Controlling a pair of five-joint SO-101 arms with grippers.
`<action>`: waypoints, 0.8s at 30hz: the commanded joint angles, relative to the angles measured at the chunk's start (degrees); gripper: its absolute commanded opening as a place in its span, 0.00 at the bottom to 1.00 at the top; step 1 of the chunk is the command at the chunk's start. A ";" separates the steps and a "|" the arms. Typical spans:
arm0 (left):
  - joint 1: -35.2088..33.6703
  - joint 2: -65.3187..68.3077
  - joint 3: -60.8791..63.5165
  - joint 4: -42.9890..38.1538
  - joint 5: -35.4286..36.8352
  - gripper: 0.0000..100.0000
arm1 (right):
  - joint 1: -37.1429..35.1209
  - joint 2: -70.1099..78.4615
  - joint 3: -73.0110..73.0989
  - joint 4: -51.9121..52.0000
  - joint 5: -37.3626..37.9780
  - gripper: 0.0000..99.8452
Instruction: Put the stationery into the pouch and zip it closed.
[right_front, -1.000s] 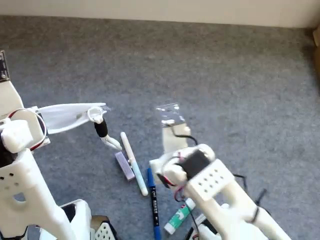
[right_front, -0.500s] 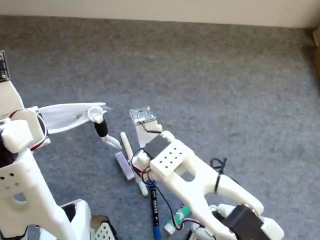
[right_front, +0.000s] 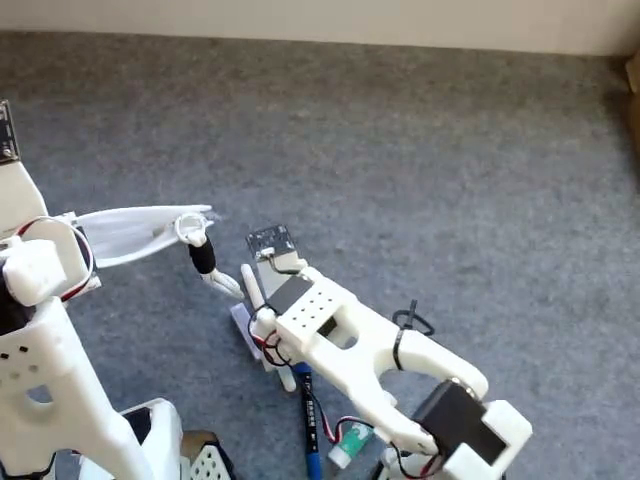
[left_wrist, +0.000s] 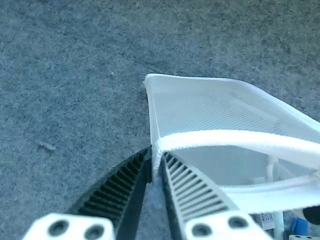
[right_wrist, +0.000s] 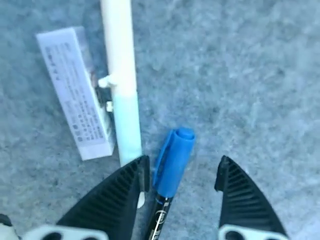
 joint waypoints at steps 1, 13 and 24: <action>-0.57 -0.22 -0.13 0.00 -0.44 0.01 | -0.48 0.22 -2.86 -1.27 -0.70 0.21; -0.57 -0.22 -0.13 0.00 -0.44 0.01 | 0.13 3.12 -2.86 -0.92 0.18 0.03; -0.31 -0.04 -0.13 0.00 -0.44 0.01 | 4.97 -5.14 -2.77 4.18 3.34 0.00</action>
